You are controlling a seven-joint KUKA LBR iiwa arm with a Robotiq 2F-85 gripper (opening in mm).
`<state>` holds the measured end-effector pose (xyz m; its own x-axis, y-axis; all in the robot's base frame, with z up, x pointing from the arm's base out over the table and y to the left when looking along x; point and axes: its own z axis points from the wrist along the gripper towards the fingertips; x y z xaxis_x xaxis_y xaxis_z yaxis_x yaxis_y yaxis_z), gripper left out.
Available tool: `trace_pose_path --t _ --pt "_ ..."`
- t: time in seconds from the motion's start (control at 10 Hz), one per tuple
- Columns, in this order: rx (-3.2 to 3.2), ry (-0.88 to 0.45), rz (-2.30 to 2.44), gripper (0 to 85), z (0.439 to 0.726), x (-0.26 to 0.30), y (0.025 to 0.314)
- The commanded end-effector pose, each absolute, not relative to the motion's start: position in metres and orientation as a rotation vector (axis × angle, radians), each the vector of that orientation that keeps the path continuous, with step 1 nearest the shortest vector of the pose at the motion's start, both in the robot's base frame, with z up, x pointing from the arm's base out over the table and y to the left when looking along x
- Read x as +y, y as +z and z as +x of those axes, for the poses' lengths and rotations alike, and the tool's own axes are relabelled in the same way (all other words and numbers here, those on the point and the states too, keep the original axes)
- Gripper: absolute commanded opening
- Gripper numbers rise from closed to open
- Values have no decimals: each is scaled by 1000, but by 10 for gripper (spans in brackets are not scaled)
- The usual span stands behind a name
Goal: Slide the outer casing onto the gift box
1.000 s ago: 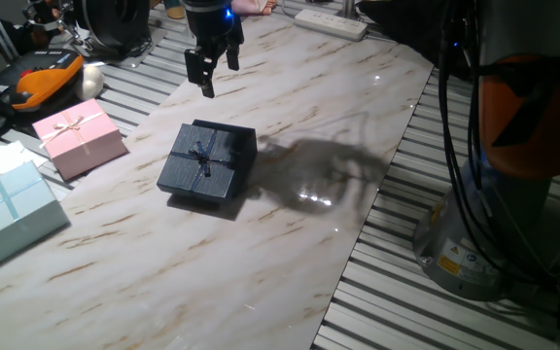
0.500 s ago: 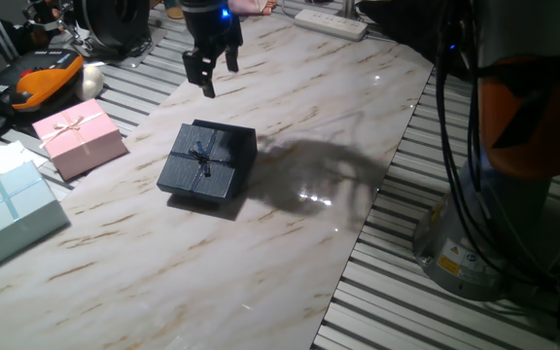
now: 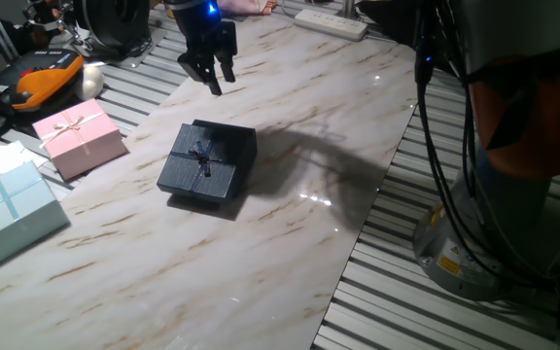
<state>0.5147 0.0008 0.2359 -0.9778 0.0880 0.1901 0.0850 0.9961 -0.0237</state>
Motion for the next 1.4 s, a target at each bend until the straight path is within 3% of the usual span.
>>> trace_pose_path --t 0.0,1.3 --pt "-2946 23 -129 0 515 1 236" --pt "-2968 20 -163 0 513 0 236"
